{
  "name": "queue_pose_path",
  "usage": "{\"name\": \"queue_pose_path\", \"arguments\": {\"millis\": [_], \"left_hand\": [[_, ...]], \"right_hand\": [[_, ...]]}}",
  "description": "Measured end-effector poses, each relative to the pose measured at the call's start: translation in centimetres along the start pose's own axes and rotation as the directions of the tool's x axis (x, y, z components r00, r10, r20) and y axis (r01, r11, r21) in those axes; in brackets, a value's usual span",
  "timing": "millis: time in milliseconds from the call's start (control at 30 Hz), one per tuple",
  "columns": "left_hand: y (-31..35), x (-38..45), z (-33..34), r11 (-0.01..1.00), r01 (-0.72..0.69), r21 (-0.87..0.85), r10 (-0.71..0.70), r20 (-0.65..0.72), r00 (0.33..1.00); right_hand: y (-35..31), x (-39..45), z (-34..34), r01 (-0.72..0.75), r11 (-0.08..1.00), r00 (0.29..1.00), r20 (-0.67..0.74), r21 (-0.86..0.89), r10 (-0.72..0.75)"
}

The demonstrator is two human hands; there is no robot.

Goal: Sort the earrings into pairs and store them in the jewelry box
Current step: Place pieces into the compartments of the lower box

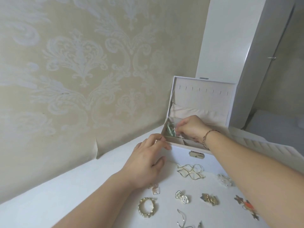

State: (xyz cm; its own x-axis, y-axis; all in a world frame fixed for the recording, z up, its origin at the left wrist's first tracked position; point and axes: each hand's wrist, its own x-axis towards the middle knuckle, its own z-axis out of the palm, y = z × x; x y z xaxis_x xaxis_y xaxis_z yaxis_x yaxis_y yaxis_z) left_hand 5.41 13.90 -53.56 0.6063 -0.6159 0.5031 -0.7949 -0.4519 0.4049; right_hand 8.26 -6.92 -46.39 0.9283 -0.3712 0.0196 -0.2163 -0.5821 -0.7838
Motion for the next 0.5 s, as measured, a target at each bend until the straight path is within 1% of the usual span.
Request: {"name": "queue_pose_path", "arguments": {"millis": [67,100,167,200,267,300,333,400,433,500], "left_hand": [[-0.2,0.0,0.1,1.000,0.000,-0.017,0.000,0.001,1.000],[-0.3,0.0,0.1,0.999,0.002,-0.039,-0.002,0.001,1.000],[-0.5,0.0,0.1,0.993,0.007,-0.116,-0.008,-0.003,1.000],[-0.5,-0.1,0.1,0.985,0.015,-0.173,-0.017,-0.010,1.000],[-0.5,-0.2,0.0,0.958,0.035,-0.286,-0.046,-0.032,0.998],[-0.4,-0.3,0.0,0.946,0.041,-0.322,-0.058,-0.042,0.997],[-0.4,-0.3,0.0,0.939,0.043,-0.342,-0.063,-0.050,0.997],[-0.2,-0.2,0.0,0.935,0.045,-0.352,-0.069,-0.057,0.996],[-0.2,-0.2,0.0,0.934,0.051,-0.353,-0.075,-0.056,0.996],[-0.2,-0.3,0.0,0.933,0.057,-0.355,-0.081,-0.054,0.995]], "right_hand": [[0.0,-0.3,-0.6,0.015,0.999,1.000,-0.004,0.052,-0.015],[-0.2,-0.6,-1.2,0.049,0.998,0.998,-0.033,0.032,-0.048],[-0.6,-1.6,-2.6,0.173,0.982,0.976,-0.123,-0.082,-0.182],[-0.8,-2.7,-3.4,0.249,0.959,0.953,-0.142,-0.132,-0.267],[-1.1,-6.0,-4.7,0.402,0.886,0.897,-0.094,-0.231,-0.432],[-1.0,-8.0,-5.3,0.454,0.840,0.876,-0.024,-0.296,-0.481],[-0.9,-9.9,-5.6,0.473,0.795,0.872,0.068,-0.380,-0.485],[0.0,-12.6,-5.6,0.455,0.677,0.887,0.231,-0.579,-0.399],[0.7,-13.2,-5.2,0.444,0.612,0.893,0.265,-0.655,-0.364],[1.9,-13.6,-4.4,0.424,0.546,0.901,0.276,-0.722,-0.335]]}}
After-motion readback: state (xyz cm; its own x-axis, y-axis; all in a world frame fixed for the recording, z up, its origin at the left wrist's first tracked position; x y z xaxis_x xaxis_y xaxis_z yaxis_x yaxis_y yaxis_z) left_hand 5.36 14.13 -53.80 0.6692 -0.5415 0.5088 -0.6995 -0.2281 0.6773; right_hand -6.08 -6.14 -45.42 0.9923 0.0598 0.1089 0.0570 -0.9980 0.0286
